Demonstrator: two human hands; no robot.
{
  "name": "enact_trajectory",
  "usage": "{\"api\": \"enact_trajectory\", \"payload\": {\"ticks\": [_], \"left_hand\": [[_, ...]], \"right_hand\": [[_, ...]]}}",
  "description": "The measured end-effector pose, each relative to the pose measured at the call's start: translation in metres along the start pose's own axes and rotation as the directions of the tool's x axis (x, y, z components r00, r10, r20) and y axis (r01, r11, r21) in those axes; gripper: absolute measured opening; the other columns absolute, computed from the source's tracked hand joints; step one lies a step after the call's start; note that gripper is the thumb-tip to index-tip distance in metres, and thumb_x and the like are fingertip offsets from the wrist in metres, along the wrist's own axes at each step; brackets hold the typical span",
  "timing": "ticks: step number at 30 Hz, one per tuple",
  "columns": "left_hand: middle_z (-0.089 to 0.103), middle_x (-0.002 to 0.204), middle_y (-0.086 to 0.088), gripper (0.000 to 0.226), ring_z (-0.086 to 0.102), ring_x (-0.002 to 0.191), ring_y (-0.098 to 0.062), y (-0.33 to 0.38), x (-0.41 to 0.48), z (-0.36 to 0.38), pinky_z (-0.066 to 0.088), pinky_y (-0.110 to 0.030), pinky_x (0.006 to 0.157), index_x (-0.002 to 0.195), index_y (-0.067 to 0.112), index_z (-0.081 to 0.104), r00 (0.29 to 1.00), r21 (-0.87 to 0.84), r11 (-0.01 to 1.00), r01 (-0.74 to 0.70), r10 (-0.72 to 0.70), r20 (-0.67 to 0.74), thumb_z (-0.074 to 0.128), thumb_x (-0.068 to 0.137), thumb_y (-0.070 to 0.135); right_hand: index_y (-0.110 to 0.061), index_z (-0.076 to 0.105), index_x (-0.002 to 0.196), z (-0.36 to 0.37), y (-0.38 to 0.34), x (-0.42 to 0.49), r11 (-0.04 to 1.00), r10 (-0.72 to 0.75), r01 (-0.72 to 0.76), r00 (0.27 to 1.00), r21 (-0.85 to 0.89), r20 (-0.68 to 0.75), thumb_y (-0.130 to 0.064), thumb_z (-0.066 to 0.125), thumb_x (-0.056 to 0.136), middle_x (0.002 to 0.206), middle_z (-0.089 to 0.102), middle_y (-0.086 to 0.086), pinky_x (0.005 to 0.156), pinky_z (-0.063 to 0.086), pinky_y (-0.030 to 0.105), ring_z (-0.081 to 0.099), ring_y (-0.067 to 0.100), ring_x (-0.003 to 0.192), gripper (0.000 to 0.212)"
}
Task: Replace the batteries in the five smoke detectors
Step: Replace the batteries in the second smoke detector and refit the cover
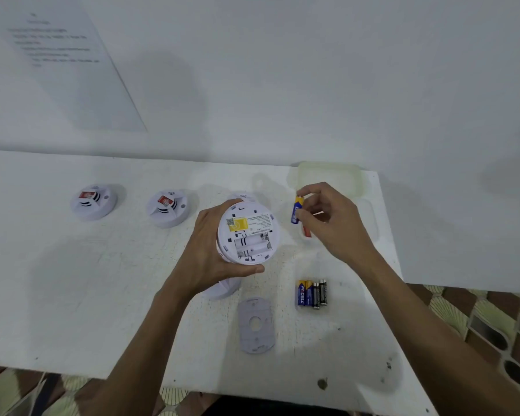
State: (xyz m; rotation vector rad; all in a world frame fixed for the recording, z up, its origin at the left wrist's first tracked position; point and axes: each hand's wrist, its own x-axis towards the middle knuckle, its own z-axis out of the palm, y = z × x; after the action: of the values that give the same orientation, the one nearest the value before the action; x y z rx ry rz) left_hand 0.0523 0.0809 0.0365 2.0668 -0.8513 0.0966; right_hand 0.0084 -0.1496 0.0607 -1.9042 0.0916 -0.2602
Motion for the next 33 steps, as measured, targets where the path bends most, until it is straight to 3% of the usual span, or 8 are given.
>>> {"api": "enact_trajectory", "payload": {"ticks": [4, 8, 14, 20, 23, 26, 30, 33], "left_hand": [[0.031, 0.135, 0.044, 0.089, 0.032, 0.124, 0.016, 0.000, 0.000, 0.000, 0.020, -0.006, 0.105, 0.135, 0.055, 0.024, 1.000, 0.006, 1.000, 0.008, -0.008, 0.008, 0.066, 0.059, 0.076], [0.029, 0.134, 0.047, 0.087, 0.031, 0.123, 0.019, 0.006, 0.001, -0.004, 0.020, -0.005, 0.106, 0.134, 0.059, 0.021, 1.000, 0.005, 1.000, 0.003, -0.003, 0.012, 0.061, 0.060, 0.080], [0.029, 0.136, 0.046, 0.082, 0.031, 0.126, 0.017, 0.006, -0.002, -0.008, 0.020, -0.006, 0.107, 0.134, 0.061, 0.020, 0.999, -0.065, 0.998, 0.013, -0.011, 0.038, 0.061, 0.065, 0.076], [0.025, 0.131, 0.053, 0.073, 0.029, 0.124, 0.023, 0.007, -0.005, -0.011, 0.019, -0.004, 0.106, 0.127, 0.073, 0.018, 0.993, -0.151, 0.985, 0.085, -0.071, 0.094, 0.053, 0.064, 0.084], [0.035, 0.132, 0.045, 0.080, 0.037, 0.125, 0.013, 0.005, -0.007, -0.011, 0.027, -0.007, 0.105, 0.130, 0.065, 0.026, 0.993, -0.187, 0.978, 0.092, -0.078, 0.084, 0.063, 0.061, 0.078], [0.036, 0.131, 0.046, 0.077, 0.038, 0.124, 0.012, 0.005, -0.010, -0.011, 0.029, -0.010, 0.105, 0.128, 0.068, 0.025, 0.990, -0.234, 0.966, 0.110, -0.086, 0.109, 0.060, 0.060, 0.082], [0.039, 0.133, 0.040, 0.083, 0.041, 0.127, 0.002, 0.004, -0.010, -0.010, 0.033, -0.030, 0.109, 0.130, 0.065, 0.027, 0.993, -0.201, 0.974, 0.102, -0.087, 0.082, 0.063, 0.057, 0.083], [0.040, 0.133, 0.040, 0.083, 0.042, 0.126, 0.002, 0.005, -0.011, -0.011, 0.034, -0.030, 0.107, 0.130, 0.064, 0.027, 0.996, -0.200, 0.976, 0.084, -0.075, 0.052, 0.063, 0.057, 0.083]], "right_hand": [[-0.018, 0.063, 0.106, 0.015, -0.025, -0.021, 0.983, -0.181, 0.178, 0.979, 0.042, 0.092, -0.001, 0.068, 0.086, 0.083, 0.064, -0.007, 0.071, 0.048, 0.015, 0.062, 0.008, 0.076, 0.026], [-0.011, 0.066, 0.109, 0.029, -0.025, -0.028, 0.939, -0.328, 0.340, 0.930, -0.051, 0.168, -0.001, 0.068, 0.087, 0.092, 0.068, -0.005, 0.076, 0.055, 0.022, 0.065, 0.010, 0.081, 0.025], [-0.010, 0.070, 0.112, 0.036, -0.017, -0.025, 0.774, -0.536, 0.573, 0.819, -0.268, 0.203, -0.006, 0.069, 0.087, 0.099, 0.070, 0.000, 0.079, 0.050, 0.022, 0.059, 0.010, 0.087, 0.025], [-0.017, 0.072, 0.113, 0.034, -0.026, -0.015, 0.633, -0.596, 0.705, 0.708, -0.321, 0.380, -0.007, 0.064, 0.091, 0.097, 0.067, 0.003, 0.073, 0.046, 0.026, 0.057, 0.018, 0.081, 0.025], [-0.025, 0.071, 0.117, 0.030, -0.029, -0.012, 0.567, -0.555, 0.739, 0.670, -0.365, 0.494, -0.013, 0.059, 0.094, 0.100, 0.059, 0.005, 0.073, 0.045, 0.024, 0.052, 0.017, 0.084, 0.029], [-0.028, 0.069, 0.120, 0.025, -0.032, -0.009, 0.585, -0.510, 0.739, 0.656, -0.335, 0.556, -0.016, 0.059, 0.094, 0.102, 0.051, 0.008, 0.074, 0.045, 0.023, 0.049, 0.015, 0.087, 0.030], [-0.029, 0.069, 0.121, 0.020, -0.033, -0.005, 0.590, -0.482, 0.740, 0.644, -0.323, 0.594, -0.015, 0.060, 0.093, 0.103, 0.048, 0.009, 0.071, 0.042, 0.020, 0.045, 0.013, 0.085, 0.032], [-0.028, 0.069, 0.121, 0.020, -0.033, -0.004, 0.571, -0.478, 0.754, 0.626, -0.324, 0.616, -0.012, 0.061, 0.092, 0.105, 0.049, 0.010, 0.074, 0.036, 0.016, 0.038, 0.008, 0.088, 0.034]]}}
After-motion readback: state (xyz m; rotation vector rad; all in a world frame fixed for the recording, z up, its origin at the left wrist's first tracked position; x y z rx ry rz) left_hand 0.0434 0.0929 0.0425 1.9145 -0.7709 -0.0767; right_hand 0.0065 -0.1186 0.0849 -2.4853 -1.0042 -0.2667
